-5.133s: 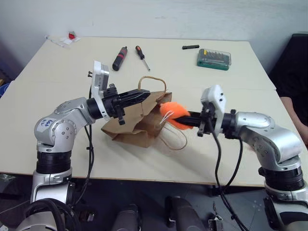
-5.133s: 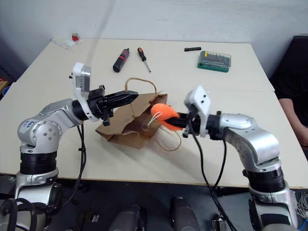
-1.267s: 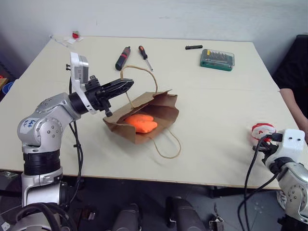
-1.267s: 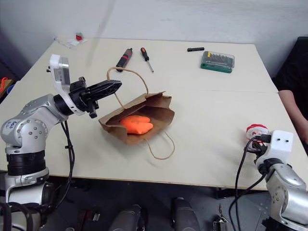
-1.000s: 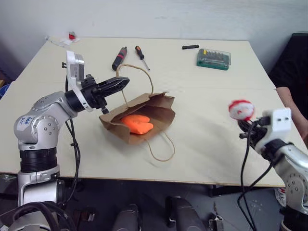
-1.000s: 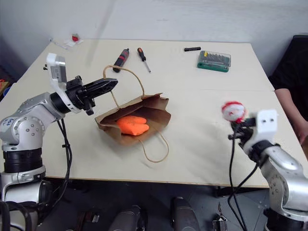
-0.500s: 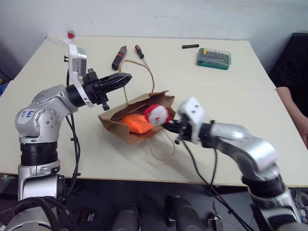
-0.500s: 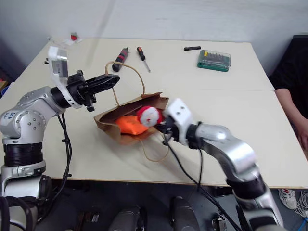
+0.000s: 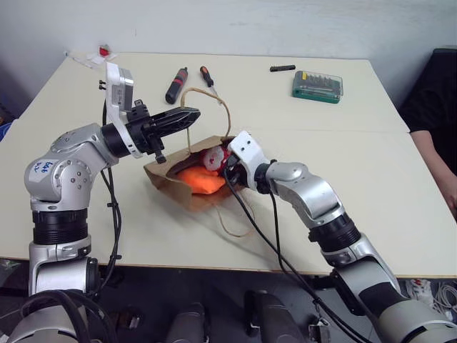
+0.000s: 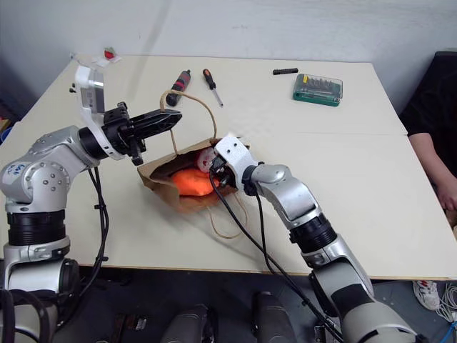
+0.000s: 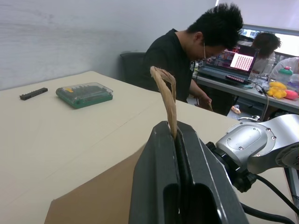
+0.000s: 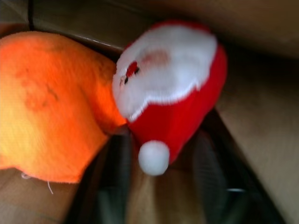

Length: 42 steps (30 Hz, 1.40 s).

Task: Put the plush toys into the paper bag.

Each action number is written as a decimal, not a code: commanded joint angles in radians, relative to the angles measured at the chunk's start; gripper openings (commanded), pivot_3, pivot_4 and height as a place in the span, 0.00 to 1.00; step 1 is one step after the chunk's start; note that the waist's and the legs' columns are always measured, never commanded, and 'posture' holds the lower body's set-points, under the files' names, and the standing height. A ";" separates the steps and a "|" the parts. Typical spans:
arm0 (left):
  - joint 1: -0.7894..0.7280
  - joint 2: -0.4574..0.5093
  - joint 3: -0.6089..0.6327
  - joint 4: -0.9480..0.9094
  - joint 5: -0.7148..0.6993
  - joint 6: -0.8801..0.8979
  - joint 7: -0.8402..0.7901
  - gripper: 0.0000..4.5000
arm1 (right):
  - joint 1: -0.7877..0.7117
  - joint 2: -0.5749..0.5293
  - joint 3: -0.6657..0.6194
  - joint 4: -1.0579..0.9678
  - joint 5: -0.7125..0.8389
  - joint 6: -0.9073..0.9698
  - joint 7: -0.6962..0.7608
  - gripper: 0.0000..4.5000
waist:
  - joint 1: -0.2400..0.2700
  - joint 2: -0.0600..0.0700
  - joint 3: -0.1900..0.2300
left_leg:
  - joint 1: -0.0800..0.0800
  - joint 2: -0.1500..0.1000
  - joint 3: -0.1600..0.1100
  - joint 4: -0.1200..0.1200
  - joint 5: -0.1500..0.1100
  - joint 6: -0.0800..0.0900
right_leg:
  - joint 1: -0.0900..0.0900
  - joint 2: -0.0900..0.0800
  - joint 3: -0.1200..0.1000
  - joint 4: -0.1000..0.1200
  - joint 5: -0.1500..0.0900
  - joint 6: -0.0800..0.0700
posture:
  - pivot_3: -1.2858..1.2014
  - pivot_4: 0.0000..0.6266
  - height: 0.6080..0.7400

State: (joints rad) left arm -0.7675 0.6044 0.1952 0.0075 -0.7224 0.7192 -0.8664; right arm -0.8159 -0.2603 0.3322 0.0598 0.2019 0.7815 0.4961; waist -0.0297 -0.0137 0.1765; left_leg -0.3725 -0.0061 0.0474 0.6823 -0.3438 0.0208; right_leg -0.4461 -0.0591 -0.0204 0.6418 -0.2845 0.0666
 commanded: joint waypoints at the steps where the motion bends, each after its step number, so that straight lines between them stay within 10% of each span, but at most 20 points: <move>1: -0.017 0.005 0.033 0.004 -0.005 -0.023 0.007 0.00 | 0.026 -0.010 -0.110 -0.221 0.109 0.029 0.061 0.72 | 0.001 0.000 0.000 | 0.000 0.000 0.000 0.000 0.000 0.000 | 0.000 0.000 0.000 0.000 0.000 0.000 | 0.52 0.24 1.00; 13: -0.078 0.009 0.011 0.099 0.033 -0.052 -0.022 0.00 | 0.554 -0.508 -0.366 -0.616 0.280 0.037 0.346 0.72 | 0.032 -0.001 0.000 | -0.001 -0.001 -0.002 -0.001 -0.001 0.002 | 0.002 0.000 -0.002 -0.006 0.001 0.001 | 0.52 0.24 1.00; 26: -0.095 -0.006 -0.005 0.111 0.045 -0.060 -0.037 0.00 | 0.673 0.034 -0.716 -0.549 0.982 0.744 -0.198 0.72 | 0.026 -0.001 0.000 | 0.002 0.000 -0.002 0.000 0.000 -0.001 | 0.002 -0.001 0.000 -0.003 0.000 0.000 | 0.52 0.24 1.00; 38: -0.114 -0.023 -0.009 0.075 0.028 -0.026 -0.027 0.00 | 0.491 0.274 -0.752 -0.182 1.190 0.712 -0.693 0.72 | 0.015 -0.001 0.000 | 0.001 0.000 -0.002 -0.001 0.000 0.000 | 0.001 -0.001 0.000 0.000 0.000 0.000 | 0.52 0.24 1.00; 42: -0.114 -0.021 -0.007 0.072 0.030 -0.021 -0.023 0.00 | 0.414 0.264 -0.720 -0.122 1.176 0.659 -0.711 0.51 | -0.003 -0.001 0.000 | 0.001 0.000 -0.001 -0.001 0.000 0.000 | 0.001 -0.001 0.000 0.001 0.000 0.000 | 0.52 0.24 1.00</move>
State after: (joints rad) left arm -0.8570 0.5719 0.1768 0.1225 -0.6804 0.7000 -0.8887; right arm -0.3888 0.0123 -0.3976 -0.0511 1.3631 1.4623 -0.2155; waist -0.0325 -0.0144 0.1766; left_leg -0.3713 -0.0059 0.0459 0.6809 -0.3434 0.0207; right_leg -0.4453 -0.0597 -0.0204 0.6433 -0.2845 0.0663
